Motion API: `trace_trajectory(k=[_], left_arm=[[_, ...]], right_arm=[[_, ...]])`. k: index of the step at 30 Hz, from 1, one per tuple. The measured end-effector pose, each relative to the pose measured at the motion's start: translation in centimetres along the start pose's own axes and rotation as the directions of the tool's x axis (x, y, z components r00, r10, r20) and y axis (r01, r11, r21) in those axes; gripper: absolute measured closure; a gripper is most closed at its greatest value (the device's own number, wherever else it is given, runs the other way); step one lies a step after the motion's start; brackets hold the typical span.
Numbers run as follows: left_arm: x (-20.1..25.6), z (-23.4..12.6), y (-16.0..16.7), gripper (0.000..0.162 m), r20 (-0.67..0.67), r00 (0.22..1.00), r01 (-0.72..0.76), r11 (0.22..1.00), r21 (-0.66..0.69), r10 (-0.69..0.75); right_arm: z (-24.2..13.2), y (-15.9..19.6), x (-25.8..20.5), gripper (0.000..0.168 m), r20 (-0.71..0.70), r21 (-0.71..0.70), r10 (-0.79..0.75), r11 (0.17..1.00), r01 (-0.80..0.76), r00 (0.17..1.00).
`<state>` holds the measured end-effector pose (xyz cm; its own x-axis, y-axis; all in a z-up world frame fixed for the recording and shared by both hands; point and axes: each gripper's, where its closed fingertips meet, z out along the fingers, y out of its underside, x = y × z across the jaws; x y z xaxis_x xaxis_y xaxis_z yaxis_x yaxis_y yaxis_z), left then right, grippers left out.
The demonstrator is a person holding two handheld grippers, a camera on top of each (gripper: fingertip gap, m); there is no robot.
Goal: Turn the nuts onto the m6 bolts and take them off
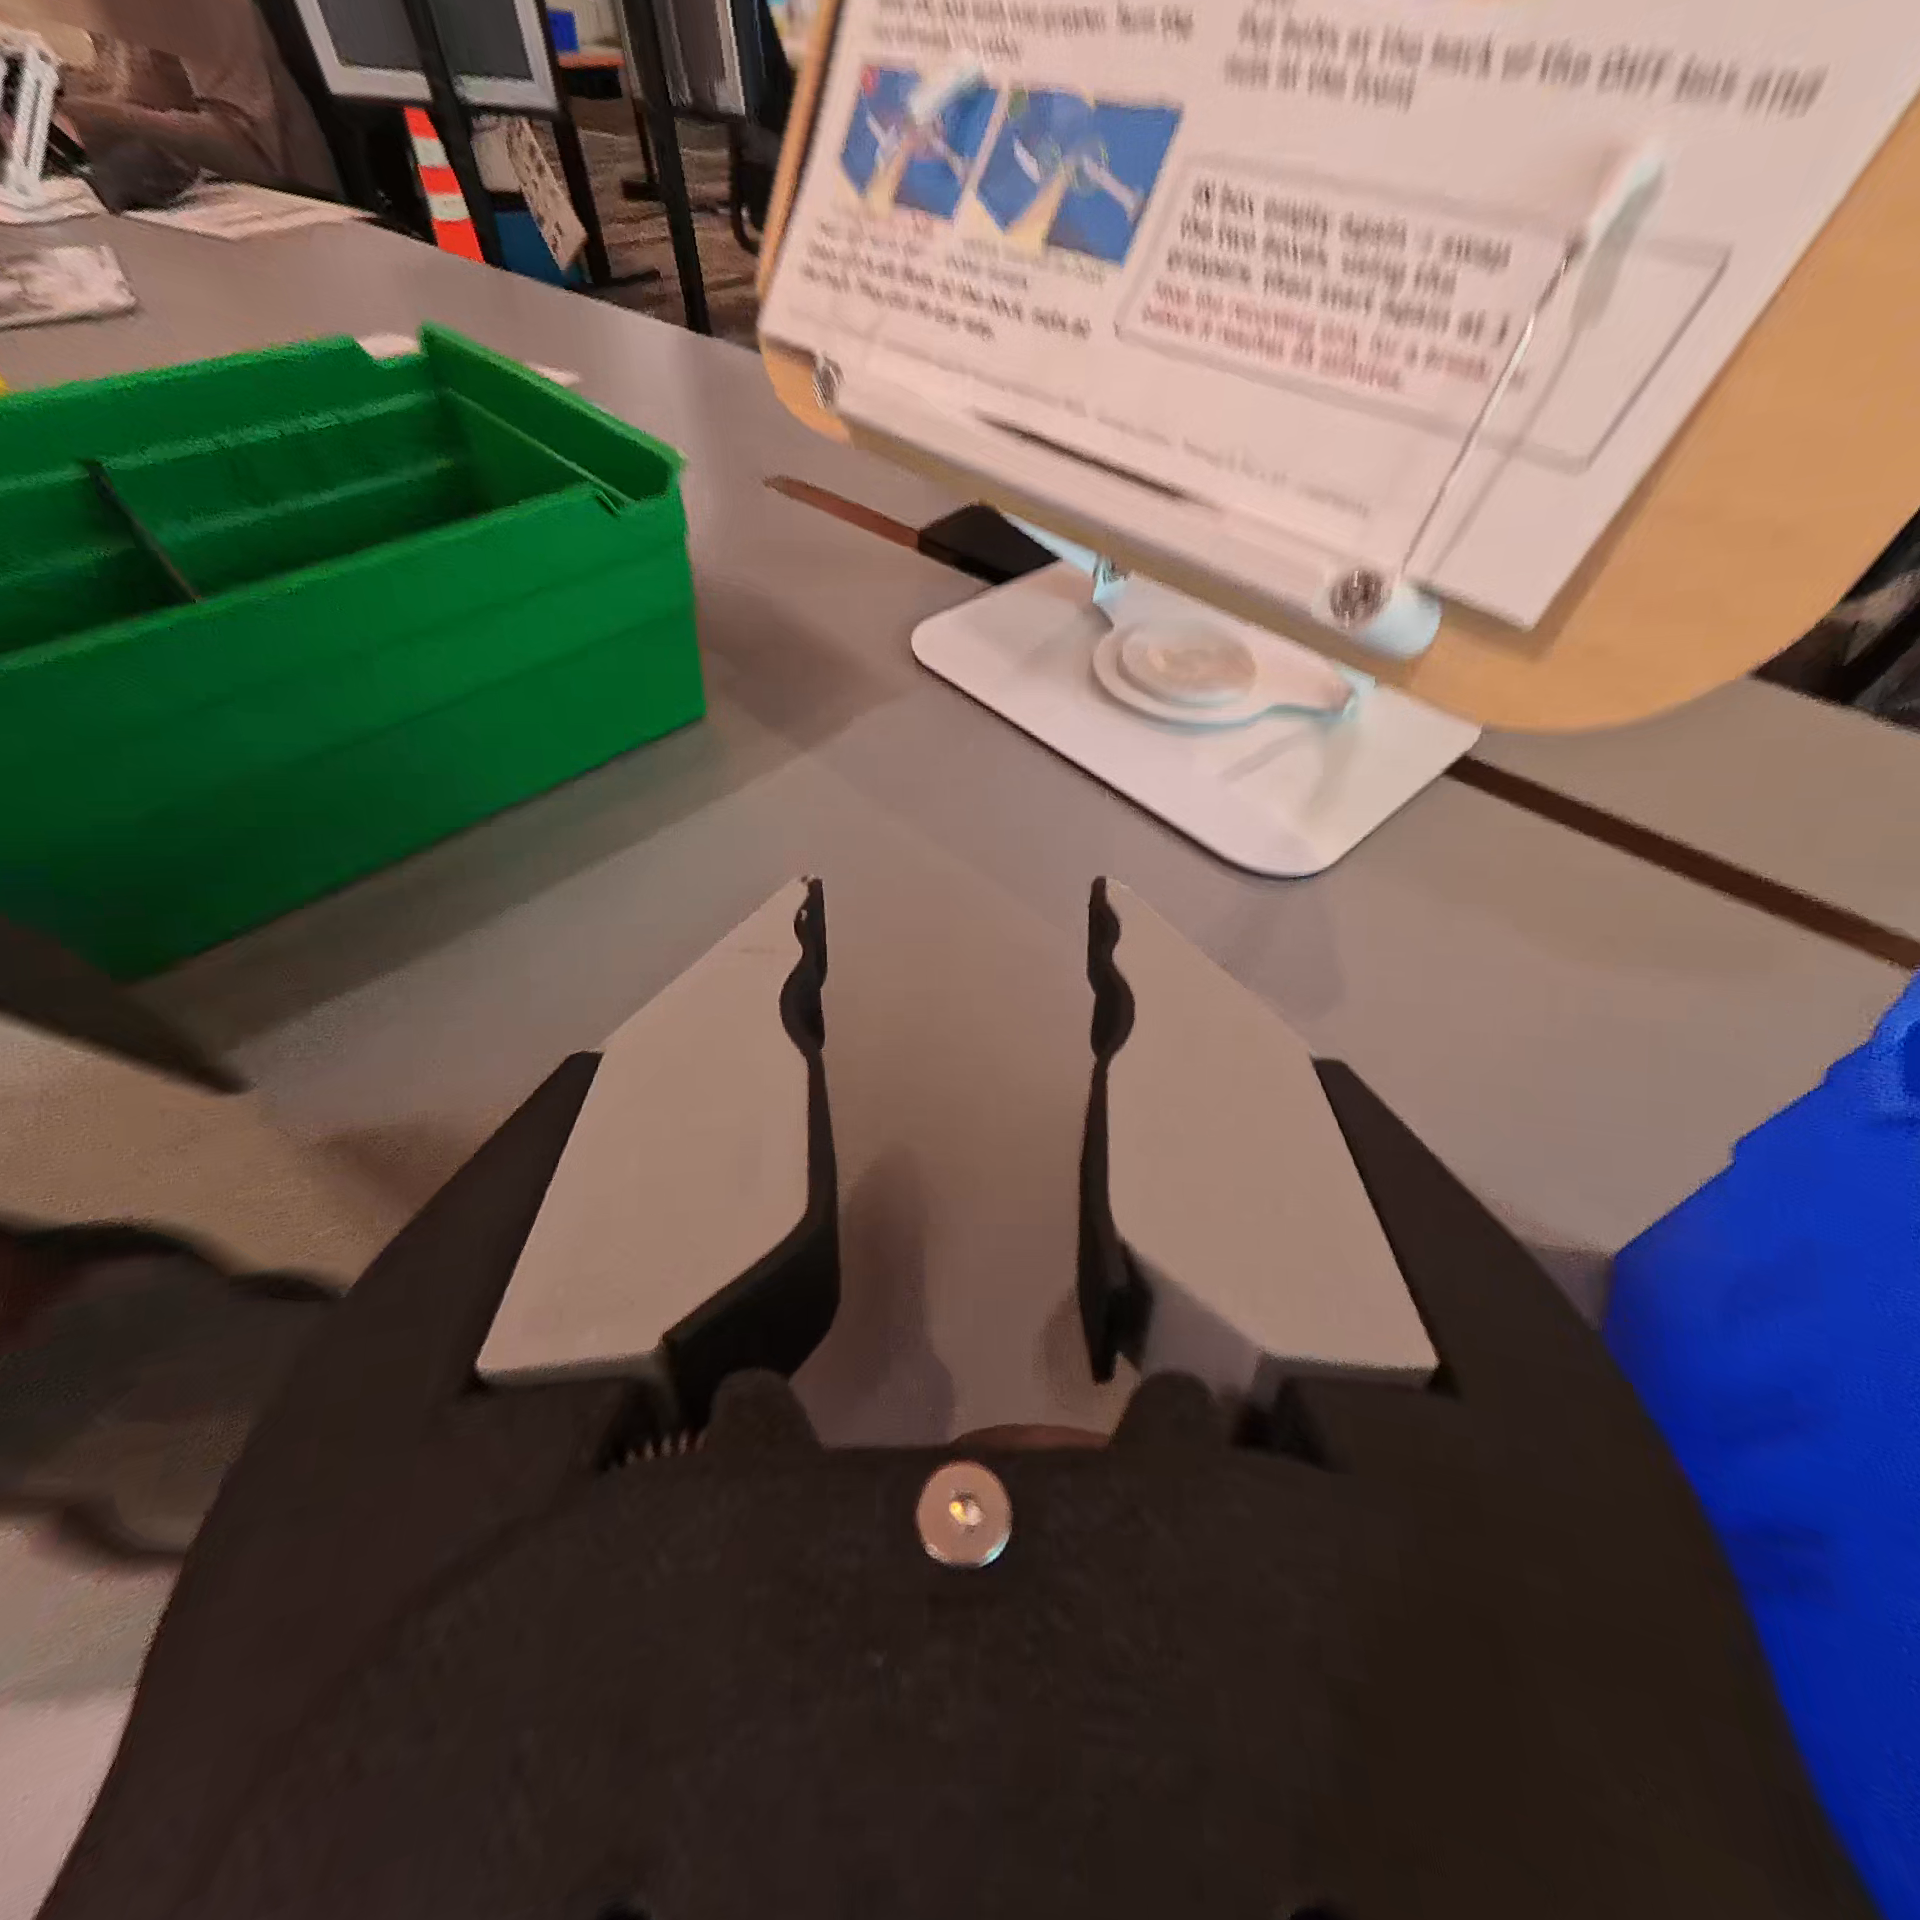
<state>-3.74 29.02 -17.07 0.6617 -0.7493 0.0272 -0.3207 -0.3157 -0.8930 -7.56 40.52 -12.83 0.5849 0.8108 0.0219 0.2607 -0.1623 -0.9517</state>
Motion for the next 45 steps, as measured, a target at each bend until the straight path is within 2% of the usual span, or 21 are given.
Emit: trace_trajectory(k=[1,3,6,8,10,12,14,16,18,19,21,24,26,29,31,33,34,41,45], left_arm=[[1.0,0.1,0.1,0.128,-0.022,1.000,-0.017,1.000,-0.012,0.017],[2.8,-0.6,-0.2,0.126,-0.059,0.998,-0.019,1.000,0.016,0.020],[6.6,-4.3,-2.1,0.128,-0.251,0.959,0.174,0.974,0.148,-0.133],[6.1,-7.6,-3.1,0.125,-0.240,0.958,0.200,0.965,0.168,-0.157],[3.3,-11.5,-5.0,0.126,-0.120,0.986,0.141,0.971,0.194,-0.119],[-2.7,-15.2,-6.1,0.130,0.147,0.988,0.033,0.989,0.144,-0.055],[-11.1,-18.7,-5.4,0.134,0.419,0.908,0.010,1.000,0.009,-0.013],[-18.3,-20.5,-2.2,0.128,0.531,0.847,0.130,0.976,-0.173,-0.019],[-23.4,-20.7,2.1,0.117,0.547,0.830,0.318,0.895,-0.312,-0.104],[-25.2,-20.2,3.8,0.115,0.552,0.811,0.423,0.846,-0.326,-0.193],[-27.1,-18.9,6.5,0.122,0.535,0.786,0.549,0.749,-0.372,-0.310],[-29.9,-18.5,9.5,0.123,0.619,0.746,0.593,0.665,-0.454,-0.244],[-29.9,-17.7,11.2,0.125,0.626,0.724,0.652,0.587,-0.481,-0.290],[-29.8,-16.7,12.7,0.135,0.653,0.687,0.701,0.527,-0.480,-0.320],[-30.4,-16.6,12.8,0.144,0.684,0.664,0.714,0.528,-0.460,-0.302],[-30.2,-16.7,13.6,0.144,0.696,0.649,0.735,0.491,-0.467,-0.308],[-30.4,-16.7,13.5,0.152,0.698,0.649,0.730,0.506,-0.459,-0.303],[-29.9,-16.8,13.7,0.155,0.699,0.659,0.724,0.488,-0.487,-0.279],[-30.0,-16.8,13.6,0.159,0.676,0.706,0.669,0.512,-0.539,-0.212]], right_arm=[[0.4,1.2,0.7,0.121,-0.016,-0.015,-0.003,1.000,0.003,1.000],[0.6,3.3,1.6,0.121,-0.054,-0.067,-0.045,0.997,0.042,0.998],[0.3,3.7,0.8,0.122,-0.025,-0.063,-0.032,0.998,0.031,0.999],[0.5,3.0,-0.1,0.122,0.007,-0.028,-0.023,0.999,0.024,1.000],[0.8,3.0,-0.5,0.123,0.004,-0.027,-0.062,0.998,0.062,0.998],[1.2,3.7,-1.2,0.123,0.029,-0.056,-0.078,0.995,0.079,0.997],[1.5,4.0,-1.9,0.123,0.050,-0.075,-0.083,0.993,0.086,0.995],[1.5,3.9,-2.2,0.124,0.056,-0.063,-0.088,0.994,0.092,0.995],[1.5,3.9,-2.4,0.124,0.068,-0.068,-0.086,0.994,0.090,0.994],[1.5,4.0,-2.4,0.124,0.068,-0.068,-0.088,0.993,0.093,0.994],[1.5,4.0,-2.5,0.124,0.068,-0.067,-0.092,0.993,0.096,0.993],[1.4,4.0,-2.5,0.124,0.068,-0.067,-0.090,0.993,0.095,0.994],[1.3,4.0,-2.5,0.124,0.067,-0.065,-0.093,0.993,0.098,0.993],[1.4,4.0,-2.6,0.125,0.069,-0.067,-0.100,0.992,0.104,0.993],[1.5,4.1,-2.7,0.125,0.070,-0.076,-0.102,0.991,0.107,0.992],[1.5,4.1,-2.9,0.125,0.076,-0.074,-0.108,0.991,0.113,0.991],[1.5,4.1,-3.0,0.125,0.076,-0.072,-0.113,0.990,0.119,0.991],[1.4,4.0,-3.6,0.125,0.087,-0.067,-0.133,0.988,0.139,0.987],[1.3,3.9,-3.4,0.126,0.083,-0.063,-0.129,0.989,0.134,0.988]])
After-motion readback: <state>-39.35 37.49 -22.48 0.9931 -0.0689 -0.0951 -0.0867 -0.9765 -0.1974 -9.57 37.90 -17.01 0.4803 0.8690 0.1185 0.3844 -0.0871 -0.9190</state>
